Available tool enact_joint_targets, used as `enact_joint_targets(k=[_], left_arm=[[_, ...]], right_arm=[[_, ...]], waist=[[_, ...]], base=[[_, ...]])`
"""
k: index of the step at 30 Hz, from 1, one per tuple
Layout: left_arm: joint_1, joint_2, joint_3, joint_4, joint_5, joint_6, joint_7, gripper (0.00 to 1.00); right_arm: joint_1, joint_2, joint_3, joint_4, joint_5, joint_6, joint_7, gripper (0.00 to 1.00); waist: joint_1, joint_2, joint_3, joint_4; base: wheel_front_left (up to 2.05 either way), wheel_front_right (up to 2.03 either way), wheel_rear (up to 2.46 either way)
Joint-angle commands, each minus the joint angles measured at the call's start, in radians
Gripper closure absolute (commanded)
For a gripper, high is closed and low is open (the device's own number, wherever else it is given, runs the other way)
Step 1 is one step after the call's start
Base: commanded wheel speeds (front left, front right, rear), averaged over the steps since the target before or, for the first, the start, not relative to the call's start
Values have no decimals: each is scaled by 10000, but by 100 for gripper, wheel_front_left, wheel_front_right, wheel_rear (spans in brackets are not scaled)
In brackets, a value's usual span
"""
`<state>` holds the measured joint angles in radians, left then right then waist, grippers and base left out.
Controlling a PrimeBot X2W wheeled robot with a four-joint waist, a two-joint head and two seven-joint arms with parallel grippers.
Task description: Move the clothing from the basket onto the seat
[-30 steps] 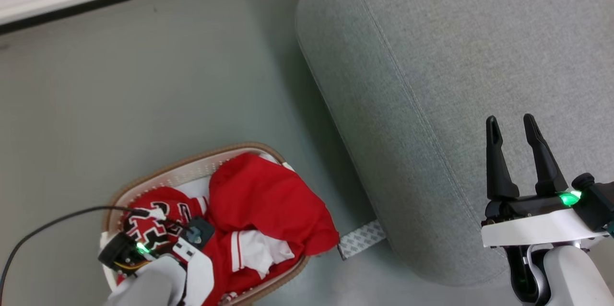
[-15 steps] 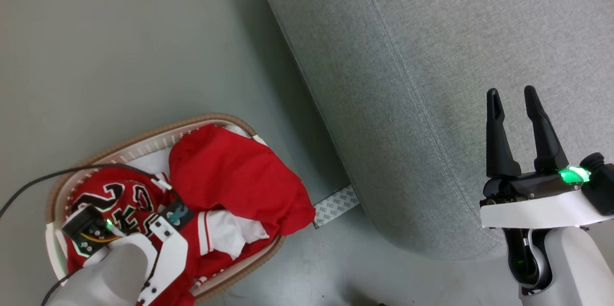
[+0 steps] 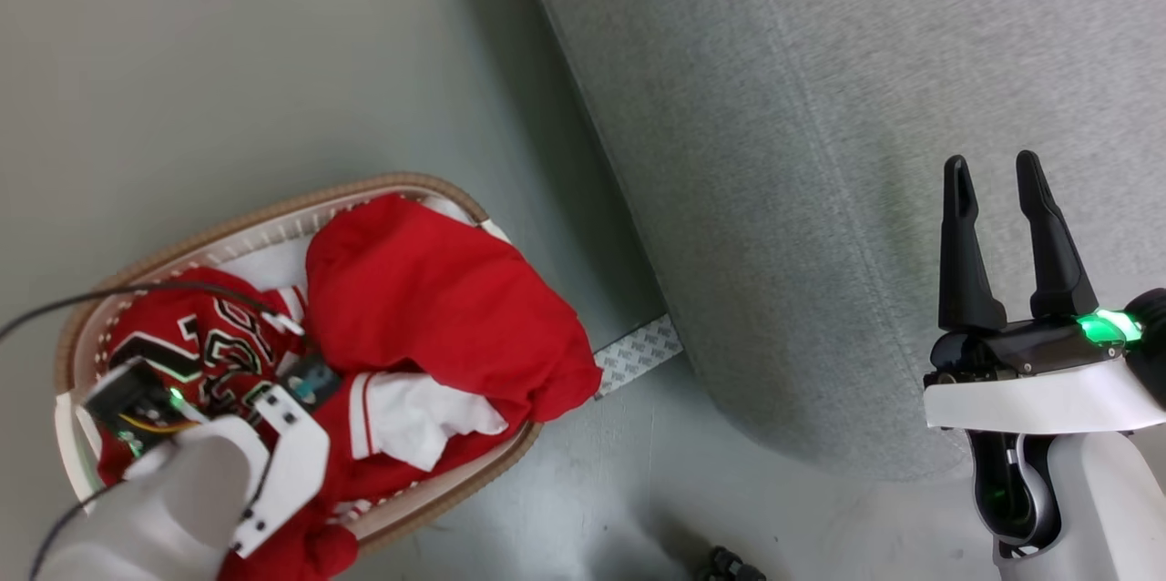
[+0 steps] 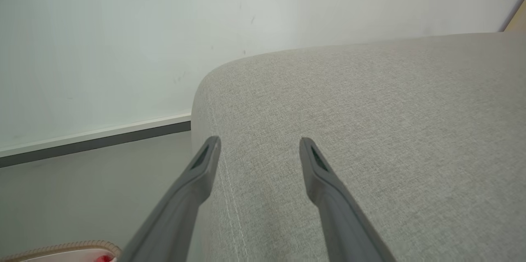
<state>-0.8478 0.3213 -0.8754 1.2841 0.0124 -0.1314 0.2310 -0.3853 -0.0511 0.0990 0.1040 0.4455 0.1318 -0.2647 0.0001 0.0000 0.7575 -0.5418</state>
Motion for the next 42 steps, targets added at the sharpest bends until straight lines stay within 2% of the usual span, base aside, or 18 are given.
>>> enact_joint_targets(k=[1, 5, 6, 8, 9, 21, 33, 42], left_arm=[[-143, 175, -28, 38, -101, 19, -135, 0], [-136, 310, -213, 50, -373, 19, -284, 0], [-120, 327, -268, 54, -443, 19, -324, 17], [-70, 352, -398, 55, -609, 19, -363, 79], [-49, 363, -477, 55, -676, 19, -417, 100], [303, 432, -927, 56, -1647, 19, -1121, 100], [690, -277, -1258, 48, -2640, 19, -2134, 100], [1017, -1150, -1206, -190, -3571, 19, -3449, 100]], right_arm=[[63, 6, 16, -33, 74, -21, 6, 0], [-51, 4, 80, 17, 132, -21, 6, 0], [-117, 5, 121, 43, 139, -21, 6, 0], [-238, 5, 189, 67, 178, -21, 6, 0], [-270, 5, 220, 83, 182, -21, 6, 0], [-556, 3, 571, 399, 221, -21, 6, 0], [-295, -3, 296, 590, -424, -21, 6, 0], [88, -4, -1, 759, -986, -21, 6, 0]], waist=[[-1, 0, 148, 57], [-1, 0, 281, 66], [-1, 0, 296, 64], [-1, 0, 295, 53], [-1, 0, 285, 46], [-1, 0, -569, -162], [-1, 0, -2062, 648], [-1, 0, -3527, 1544]], base=[[5, 5, 5], [0, 0, 0], [0, 0, 0], [0, 0, 0], [0, 0, 0], [0, 0, 0], [0, 0, 0], [0, 0, 0]])
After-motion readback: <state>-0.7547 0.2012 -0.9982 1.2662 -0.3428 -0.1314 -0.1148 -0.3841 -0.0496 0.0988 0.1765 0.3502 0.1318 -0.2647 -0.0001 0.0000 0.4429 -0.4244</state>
